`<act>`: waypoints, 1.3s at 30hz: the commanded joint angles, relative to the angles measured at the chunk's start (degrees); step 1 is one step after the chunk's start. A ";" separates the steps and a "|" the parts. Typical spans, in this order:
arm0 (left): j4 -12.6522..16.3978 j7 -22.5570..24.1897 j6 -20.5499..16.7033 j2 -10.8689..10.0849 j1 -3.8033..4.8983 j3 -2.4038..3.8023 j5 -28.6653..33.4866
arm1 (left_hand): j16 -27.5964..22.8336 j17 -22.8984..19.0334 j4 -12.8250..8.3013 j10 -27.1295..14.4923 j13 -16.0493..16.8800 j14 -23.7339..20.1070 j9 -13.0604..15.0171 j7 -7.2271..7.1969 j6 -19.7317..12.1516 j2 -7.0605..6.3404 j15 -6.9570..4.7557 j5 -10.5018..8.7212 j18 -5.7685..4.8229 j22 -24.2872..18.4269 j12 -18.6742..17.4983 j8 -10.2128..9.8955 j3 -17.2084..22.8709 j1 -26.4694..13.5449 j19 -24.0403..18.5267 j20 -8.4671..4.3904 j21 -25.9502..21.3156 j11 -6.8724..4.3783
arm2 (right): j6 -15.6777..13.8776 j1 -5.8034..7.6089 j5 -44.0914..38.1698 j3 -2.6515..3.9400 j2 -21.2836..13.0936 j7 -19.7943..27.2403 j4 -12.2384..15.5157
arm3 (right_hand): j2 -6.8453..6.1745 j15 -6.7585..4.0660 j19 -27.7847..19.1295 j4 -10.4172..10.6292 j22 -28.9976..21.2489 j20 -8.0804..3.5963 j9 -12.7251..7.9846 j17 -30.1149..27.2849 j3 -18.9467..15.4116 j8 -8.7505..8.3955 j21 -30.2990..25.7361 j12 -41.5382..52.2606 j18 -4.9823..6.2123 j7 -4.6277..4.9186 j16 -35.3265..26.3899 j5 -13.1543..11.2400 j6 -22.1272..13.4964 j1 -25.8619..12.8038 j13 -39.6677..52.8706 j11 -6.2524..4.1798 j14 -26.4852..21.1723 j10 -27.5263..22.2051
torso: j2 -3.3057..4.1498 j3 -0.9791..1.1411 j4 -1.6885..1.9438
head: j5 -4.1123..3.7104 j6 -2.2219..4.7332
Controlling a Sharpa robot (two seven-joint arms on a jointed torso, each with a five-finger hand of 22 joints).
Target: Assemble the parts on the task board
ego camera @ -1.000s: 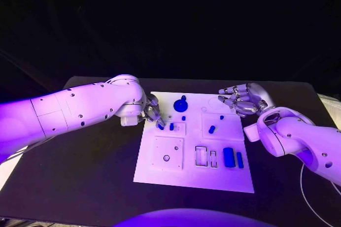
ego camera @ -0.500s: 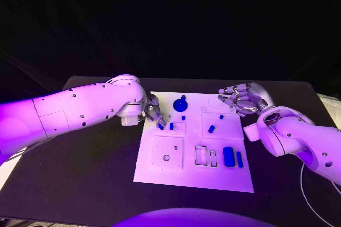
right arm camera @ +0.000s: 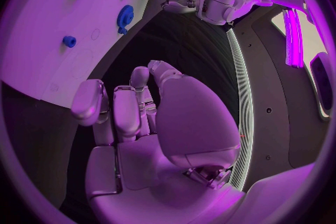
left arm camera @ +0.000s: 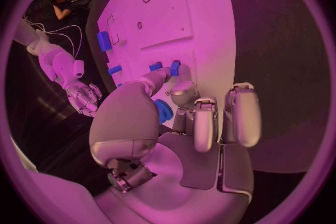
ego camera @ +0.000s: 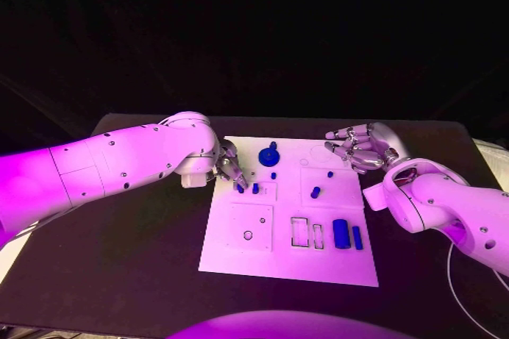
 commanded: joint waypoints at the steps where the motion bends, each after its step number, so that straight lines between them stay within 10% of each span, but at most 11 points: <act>1: 0.00 -0.41 1.49 0.10 -0.25 -0.15 -0.60 | 0.17 15.07 0.61 0.07 0.15 6.03 0.16 -1.15 1.76 -0.15 -0.42 -0.11 -0.63 11.11 0.36 0.36 -1.40 -1.24 3.59 -0.49 0.41 -0.28 | 0.14 -0.03 -0.11 0.00 0.02 0.58 0.11 | -0.28 0.49 -0.42 -0.08 -0.05 0.04 0.05 -0.01 0.29 0.00 -0.38 -0.14 0.66 -0.01 -0.32 0.19 -0.48 -0.39 -0.10 -0.02 0.78 -0.33 | 0.04 -0.02 -0.05 | 0.07 -0.07; 29: -0.10 -0.35 0.82 -0.40 -0.33 -0.02 -1.19 | 0.17 15.07 5.41 -0.07 -0.23 6.03 1.81 -1.17 2.35 -0.68 -0.49 -0.45 -0.72 11.48 0.37 1.22 -13.40 -5.98 3.76 -0.64 0.69 -0.28 | 1.23 -0.04 -0.13 0.00 -0.05 0.69 0.17 | -0.36 0.48 -0.55 -0.13 -0.23 0.04 0.06 -0.20 0.31 0.00 -0.52 -0.36 0.70 -0.01 -0.50 0.21 -0.50 -0.38 -0.33 -0.03 0.73 -0.46 | 0.05 -0.08 -0.07 | -0.17 0.18; 33: 0.59 -0.01 -2.18 -1.00 -0.33 0.21 -0.11 | 0.17 15.07 7.85 -0.25 -0.31 6.03 2.29 -1.38 2.01 0.19 -0.63 -8.62 -0.74 11.58 0.48 1.35 -19.31 -6.15 3.82 -0.68 0.68 -0.20 | 1.28 -0.04 -0.16 0.00 0.00 0.68 0.09 | -0.36 0.48 -0.55 -0.13 -0.23 0.04 0.06 -0.20 0.31 0.00 -0.52 -0.36 0.70 -0.01 -0.50 0.21 -0.50 -0.38 -0.33 -0.03 0.73 -0.46 | 0.04 -0.09 -0.06 | -0.27 0.20; 39: 1.79 0.69 -7.63 -2.53 -0.30 0.43 5.25 | 0.17 15.07 10.64 -2.53 -3.54 6.03 2.43 -0.55 -0.07 1.76 -0.29 -9.50 -0.30 10.88 -2.14 0.65 -24.80 -4.52 3.29 -0.58 -1.64 0.22 | 1.35 -0.04 -0.19 0.00 0.03 0.70 0.03 | -0.46 0.49 -0.59 -0.22 -0.29 0.04 0.04 -0.25 0.33 -0.02 -0.57 -0.41 0.71 -0.01 -0.56 0.22 -0.57 -0.30 -0.39 -0.03 0.70 -0.53 | 0.01 -0.01 -0.02 | -0.38 0.32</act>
